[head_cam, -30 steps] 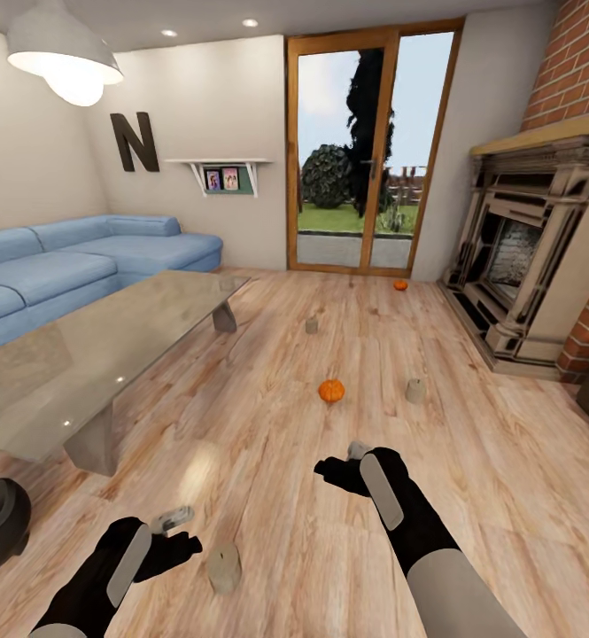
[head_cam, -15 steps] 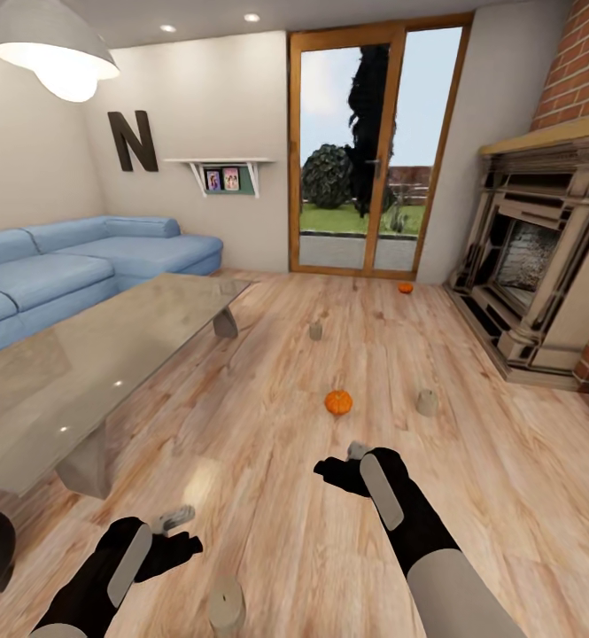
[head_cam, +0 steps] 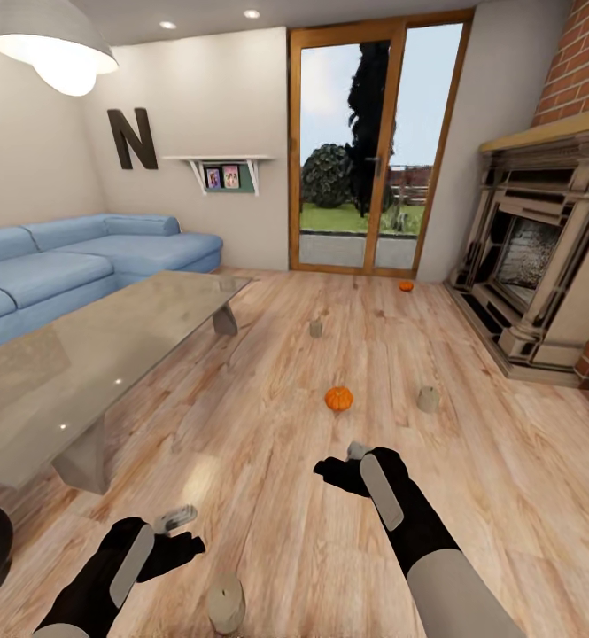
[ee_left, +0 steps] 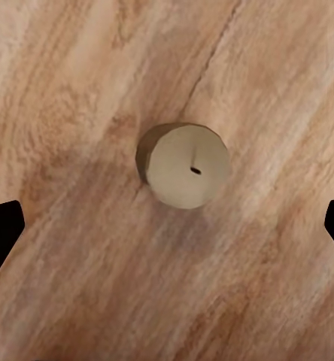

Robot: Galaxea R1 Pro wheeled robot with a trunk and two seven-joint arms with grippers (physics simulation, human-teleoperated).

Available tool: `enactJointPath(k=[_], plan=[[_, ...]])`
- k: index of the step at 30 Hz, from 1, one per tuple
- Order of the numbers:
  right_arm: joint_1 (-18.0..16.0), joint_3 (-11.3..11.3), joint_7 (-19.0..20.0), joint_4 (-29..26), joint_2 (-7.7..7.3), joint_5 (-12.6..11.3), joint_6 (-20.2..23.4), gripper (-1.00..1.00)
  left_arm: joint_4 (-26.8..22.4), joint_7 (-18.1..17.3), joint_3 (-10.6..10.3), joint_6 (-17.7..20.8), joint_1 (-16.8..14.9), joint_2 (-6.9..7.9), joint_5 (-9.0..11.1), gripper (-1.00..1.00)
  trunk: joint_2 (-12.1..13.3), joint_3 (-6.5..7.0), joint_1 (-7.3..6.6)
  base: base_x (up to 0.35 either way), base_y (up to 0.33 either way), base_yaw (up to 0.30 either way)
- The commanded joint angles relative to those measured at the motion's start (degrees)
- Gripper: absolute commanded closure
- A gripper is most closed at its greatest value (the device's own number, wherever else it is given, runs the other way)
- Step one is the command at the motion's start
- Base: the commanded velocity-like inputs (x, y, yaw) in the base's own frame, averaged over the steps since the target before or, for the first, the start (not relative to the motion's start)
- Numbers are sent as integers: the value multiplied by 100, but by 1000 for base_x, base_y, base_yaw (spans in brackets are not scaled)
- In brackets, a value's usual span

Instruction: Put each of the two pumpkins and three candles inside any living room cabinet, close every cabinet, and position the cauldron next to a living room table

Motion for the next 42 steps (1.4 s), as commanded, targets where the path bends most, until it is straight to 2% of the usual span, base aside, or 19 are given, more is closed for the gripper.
enactJointPath(k=[1,4,6,10,13,17,32,37,42], plan=[[2,3,2,-2,1,0,0,-100,6,3,-3,-8,0,-3,-8,-100,-42,-18,22,0,0,0],[14,40,125,-30,3,5,4,-100,28,10,-11,-33,0,-26,-30,-100,-162,-72,88,0,0,0],[22,186,494,-184,-1,6,7,-100,70,17,-17,-236,0,-77,-38,-100,-242,-108,132,0,0,0],[29,586,1383,-837,-28,7,8,-100,282,43,-28,-655,0,-211,-44,-100,-403,-180,220,0,0,0],[124,692,1624,-1184,-48,7,12,-100,343,47,-32,-739,0,-264,-45,-100,-523,-234,286,0,0,0],[190,729,1701,-1318,-47,7,9,-100,361,44,-33,-764,0,-285,-46,-100,-683,-306,374,0,0,0],[209,738,1723,-1345,-46,7,-7,-100,370,42,-40,-777,0,-290,-52,-100,-709,-637,415,0,0,0],[209,732,1723,-1345,-50,7,-16,-100,369,49,-172,-777,0,-290,-52,-100,-716,-748,428,0,0,0],[209,730,1723,-1337,-49,5,-23,-100,371,51,-212,-777,0,-290,-52,-100,-722,-859,441,0,0,0]])
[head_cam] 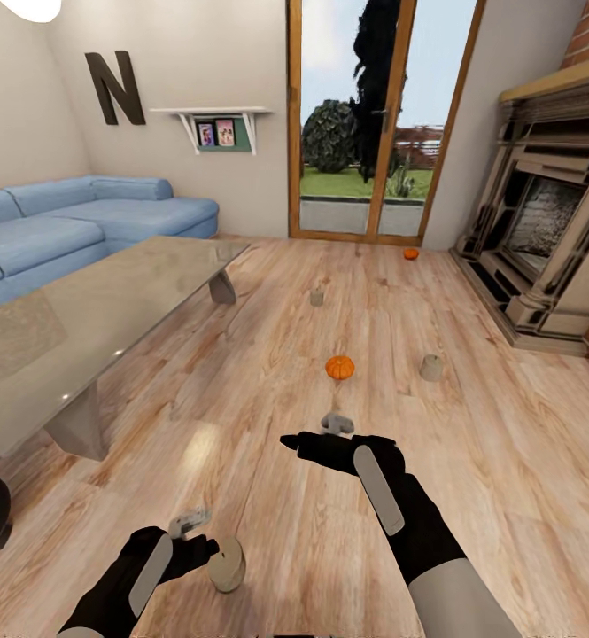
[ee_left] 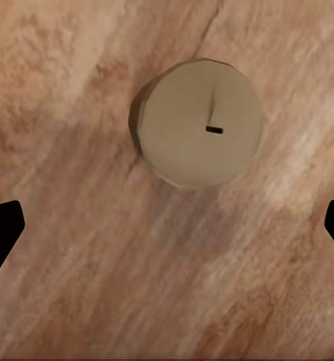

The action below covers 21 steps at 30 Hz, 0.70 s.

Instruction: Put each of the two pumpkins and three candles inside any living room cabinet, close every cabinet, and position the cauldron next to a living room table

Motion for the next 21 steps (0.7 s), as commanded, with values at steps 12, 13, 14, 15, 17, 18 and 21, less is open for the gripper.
enactJointPath(k=[12,13,14,15,17,18,21], plan=[[0,0,0,14,-2,-2,-12,-100,-1,-5,-23,0,0,-7,0,-100,-6,-89,10,0,0,0],[0,0,0,16,0,-5,-12,-100,-3,-3,-25,0,0,-8,0,-100,-6,-89,10,9,0,0],[0,0,0,17,1,-6,-13,-100,-1,-2,-45,0,0,-6,0,-100,-6,-89,10,60,-5,0],[0,0,0,17,4,-6,-13,-100,0,-1,-123,0,0,-3,0,-100,-6,-89,10,168,-37,0],[0,0,0,18,9,-5,-13,-100,1,0,-238,-10,0,-1,0,-100,-6,-89,10,231,-57,0],[0,0,0,18,10,-5,-13,-100,0,0,-278,-16,0,-1,0,-100,-6,-89,10,232,-71,0],[0,0,0,25,12,-4,-18,-100,1,0,-336,-24,0,0,-1,-100,-6,-89,10,102,-36,0]])
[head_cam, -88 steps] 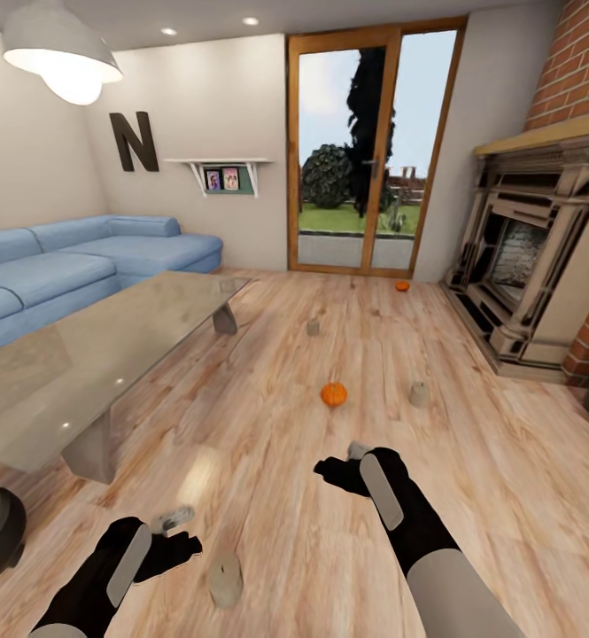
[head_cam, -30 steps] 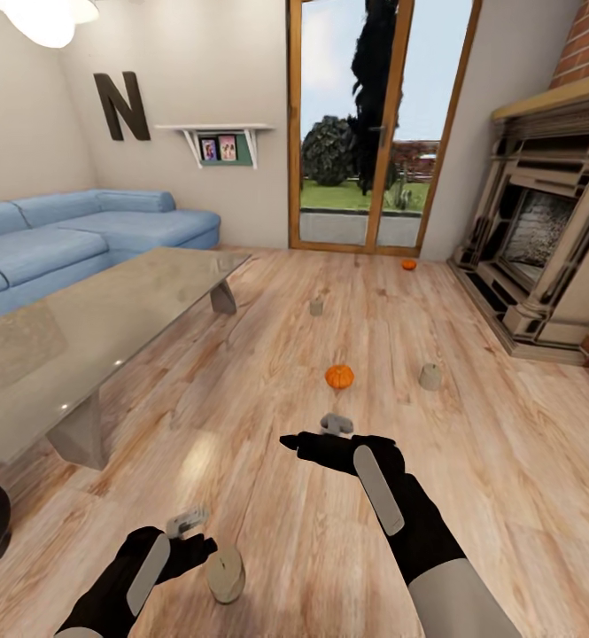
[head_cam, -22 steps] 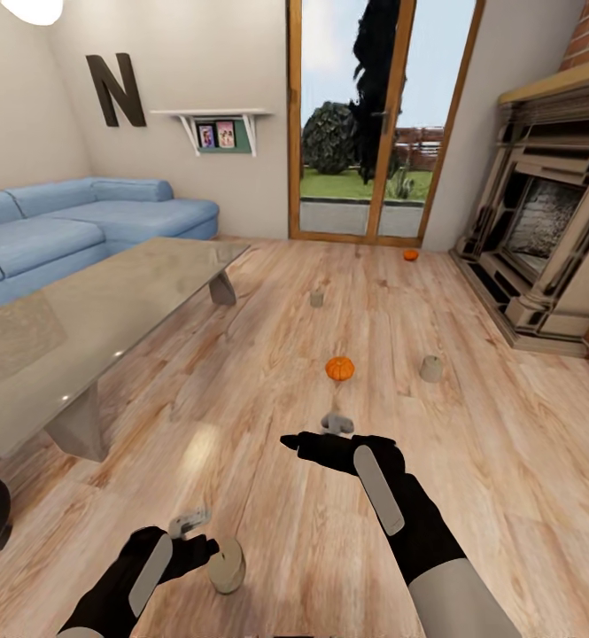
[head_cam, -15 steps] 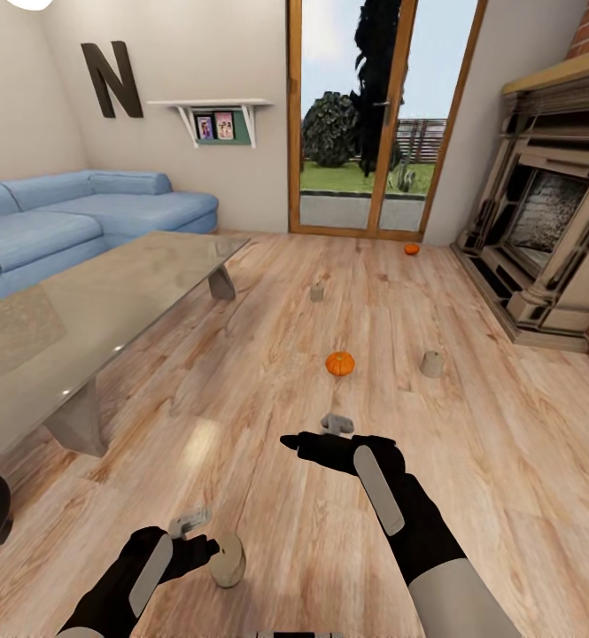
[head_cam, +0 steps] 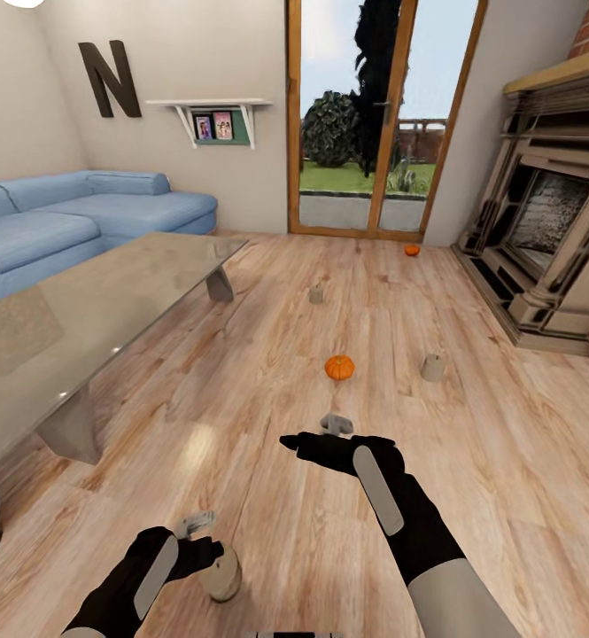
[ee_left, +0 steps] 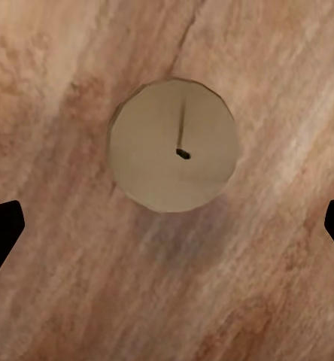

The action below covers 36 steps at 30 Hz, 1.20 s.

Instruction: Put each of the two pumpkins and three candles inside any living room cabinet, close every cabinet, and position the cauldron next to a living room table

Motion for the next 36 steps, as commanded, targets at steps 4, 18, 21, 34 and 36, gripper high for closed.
enactJointPath(k=[4,18,21,34,36], plan=[[0,0,0,2,0,0,-3,-100,-2,0,-18,-2,0,0,-6,-100,0,0,0,57,-9,0],[0,0,0,2,-5,-3,-4,-100,1,0,-13,-8,0,5,-7,-100,-5,-89,10,104,-1,0],[0,0,0,-6,-7,-4,-4,-100,2,0,-13,-42,0,4,-7,-100,-9,-155,18,2,0,0],[0,-2,7,-22,-25,-3,15,-100,2,0,-30,-277,0,9,1,-100,-27,-443,52,0,0,0],[2,-7,167,-70,-48,-8,26,-100,2,0,-30,-289,0,6,1,-100,-29,-487,57,0,0,0]])
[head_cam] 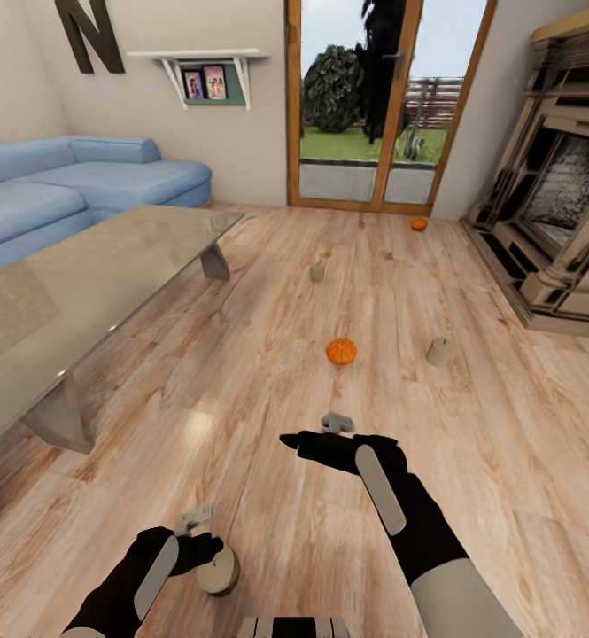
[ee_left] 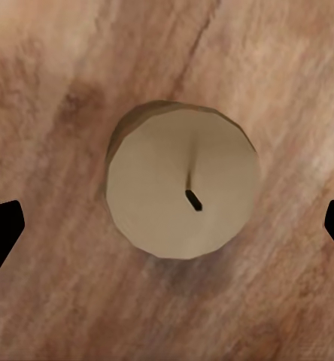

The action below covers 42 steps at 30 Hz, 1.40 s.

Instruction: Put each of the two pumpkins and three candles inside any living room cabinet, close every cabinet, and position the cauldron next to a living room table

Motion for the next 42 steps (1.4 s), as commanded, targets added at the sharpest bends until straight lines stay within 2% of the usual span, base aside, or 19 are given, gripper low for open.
enactJointPath(k=[1,7,9,20,22,24,26,29,42], plan=[[1,0,84,-24,-5,0,3,-100,0,0,0,-1,0,-1,0,-100,-2,-23,2,0,0,0],[272,-38,1594,-324,-100,20,-2,-100,0,0,-5,-4,0,-5,0,-100,-10,-156,18,0,0,0],[318,-43,1848,-352,-148,24,-17,-100,0,0,-8,-9,0,-6,0,-100,-12,-200,23,0,0,0],[350,-46,2016,-368,-181,53,-78,-100,0,0,-39,-13,0,-10,-1,-100,-27,-444,51,0,0,0],[350,-46,2015,-368,-179,60,-80,-100,0,0,-175,-13,0,-8,0,-100,-30,-488,56,0,0,0],[350,-46,2011,-368,-179,69,-81,-100,0,0,-420,-19,0,-6,0,-100,-30,-488,56,0,0,0],[350,-46,2010,-368,-177,72,-82,-100,0,0,-566,-91,0,-7,4,-100,-30,-488,56,0,0,0],[350,-46,2009,-368,-173,80,-82,-100,0,0,-657,-209,0,-11,8,-100,-30,-488,56,7,0,0],[350,-46,2009,-368,-181,91,-90,-100,17,9,-625,-252,0,-4,35,-100,-30,-488,56,99,4,0]])
